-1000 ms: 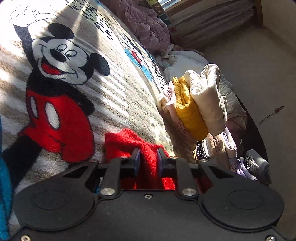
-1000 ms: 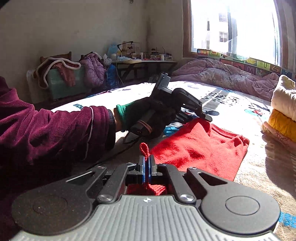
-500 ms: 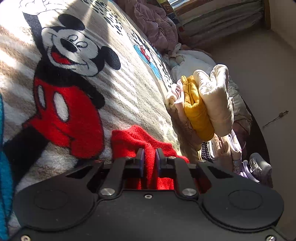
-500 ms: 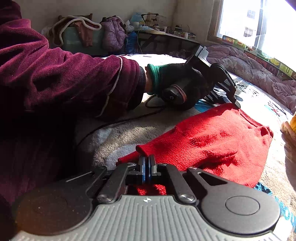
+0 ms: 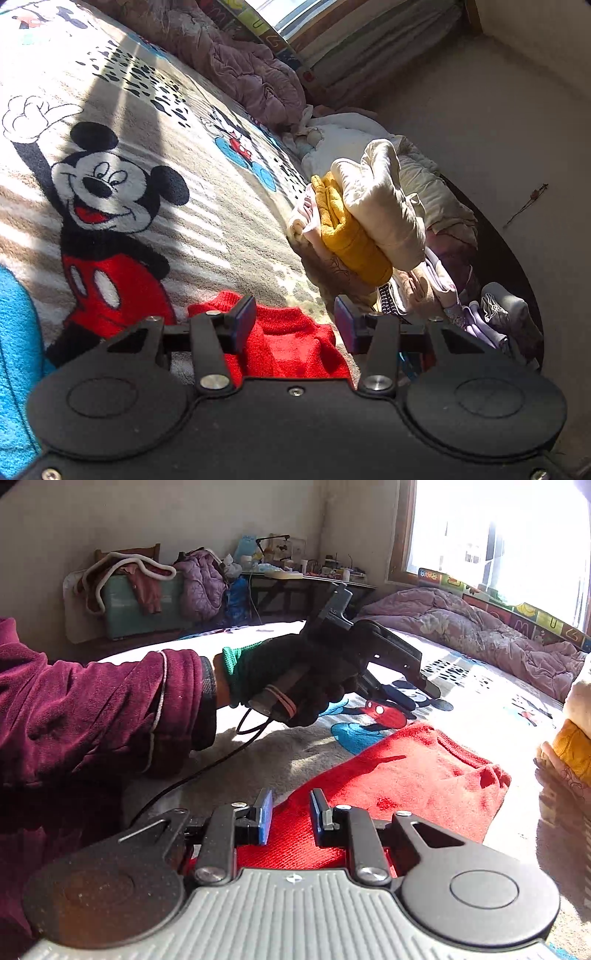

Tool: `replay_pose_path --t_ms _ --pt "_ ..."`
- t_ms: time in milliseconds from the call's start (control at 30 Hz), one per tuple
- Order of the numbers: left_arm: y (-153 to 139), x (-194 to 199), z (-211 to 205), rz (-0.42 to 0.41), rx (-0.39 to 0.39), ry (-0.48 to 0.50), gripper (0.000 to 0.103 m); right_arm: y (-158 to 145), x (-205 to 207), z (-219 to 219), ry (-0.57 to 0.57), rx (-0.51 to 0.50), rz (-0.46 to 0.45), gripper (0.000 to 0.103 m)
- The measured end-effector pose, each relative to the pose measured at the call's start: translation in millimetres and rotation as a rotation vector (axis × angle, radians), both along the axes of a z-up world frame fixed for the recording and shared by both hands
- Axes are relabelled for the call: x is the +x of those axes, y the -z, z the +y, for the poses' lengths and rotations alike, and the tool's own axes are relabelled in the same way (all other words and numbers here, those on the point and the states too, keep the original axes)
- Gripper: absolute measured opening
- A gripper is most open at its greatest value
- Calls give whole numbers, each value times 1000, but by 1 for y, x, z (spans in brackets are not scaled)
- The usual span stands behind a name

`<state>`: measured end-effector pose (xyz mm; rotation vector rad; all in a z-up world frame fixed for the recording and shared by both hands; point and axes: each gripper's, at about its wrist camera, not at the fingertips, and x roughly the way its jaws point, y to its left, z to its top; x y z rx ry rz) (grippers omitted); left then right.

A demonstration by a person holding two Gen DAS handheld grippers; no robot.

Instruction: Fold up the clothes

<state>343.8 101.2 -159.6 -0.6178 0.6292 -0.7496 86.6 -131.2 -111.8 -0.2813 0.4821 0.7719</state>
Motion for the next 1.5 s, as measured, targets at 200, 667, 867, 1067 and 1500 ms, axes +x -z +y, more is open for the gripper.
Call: replay_pose_path --t_ms 200,667,867,1067,1500 --pt "42 18 -34 114 243 -27 23 53 63 -3 113 16 114 26" --pt "39 25 6 193 105 -134 57 29 106 -88 259 250 245 47" --pt "45 30 4 206 86 -105 69 59 201 -152 438 486 375 67" --pt "46 35 -2 183 104 -79 69 101 272 -157 369 550 519 77" --pt "43 44 -19 136 192 -91 33 112 305 -150 287 587 561 38"
